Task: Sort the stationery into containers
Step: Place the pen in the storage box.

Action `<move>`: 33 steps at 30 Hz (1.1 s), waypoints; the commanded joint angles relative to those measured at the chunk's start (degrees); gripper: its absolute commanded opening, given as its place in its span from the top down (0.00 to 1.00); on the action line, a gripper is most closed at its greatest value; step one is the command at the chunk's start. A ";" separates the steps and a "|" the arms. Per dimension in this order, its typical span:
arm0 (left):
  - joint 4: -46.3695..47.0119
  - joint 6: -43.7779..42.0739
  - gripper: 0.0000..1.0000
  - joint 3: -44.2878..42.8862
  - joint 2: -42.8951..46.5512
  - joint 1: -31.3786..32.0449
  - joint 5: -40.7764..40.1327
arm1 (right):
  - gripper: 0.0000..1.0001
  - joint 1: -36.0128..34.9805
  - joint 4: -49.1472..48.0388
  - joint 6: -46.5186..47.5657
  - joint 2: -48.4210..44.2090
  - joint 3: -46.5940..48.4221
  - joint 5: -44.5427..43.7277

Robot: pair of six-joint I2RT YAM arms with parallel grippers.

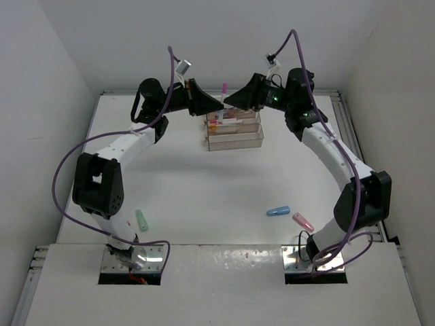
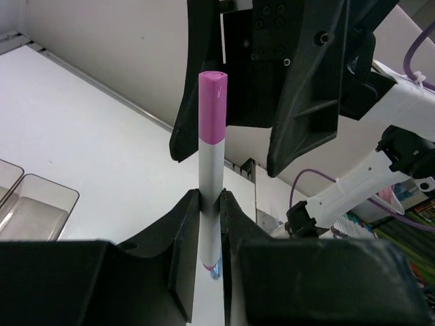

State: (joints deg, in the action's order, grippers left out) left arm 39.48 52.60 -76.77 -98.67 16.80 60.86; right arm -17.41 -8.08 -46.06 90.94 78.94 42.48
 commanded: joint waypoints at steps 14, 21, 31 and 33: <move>1.48 -1.97 1.00 -3.38 2.26 0.87 1.45 | 0.79 -2.98 -5.81 -1.14 3.02 6.23 -0.38; -5.55 -9.88 1.00 -4.61 3.93 1.66 2.68 | 0.85 -2.81 -2.30 0.62 3.90 7.46 -1.26; -7.23 -11.38 1.00 -5.67 3.75 1.66 3.12 | 1.00 -2.89 -2.91 0.36 5.48 9.04 -0.56; -7.93 -12.08 1.00 -6.02 3.66 1.57 3.21 | 1.00 -2.81 -2.65 1.06 5.66 9.04 -0.64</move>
State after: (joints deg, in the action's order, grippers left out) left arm 30.00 42.94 -79.99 -97.89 16.97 61.67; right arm -19.64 -9.23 -45.30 96.01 85.36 41.39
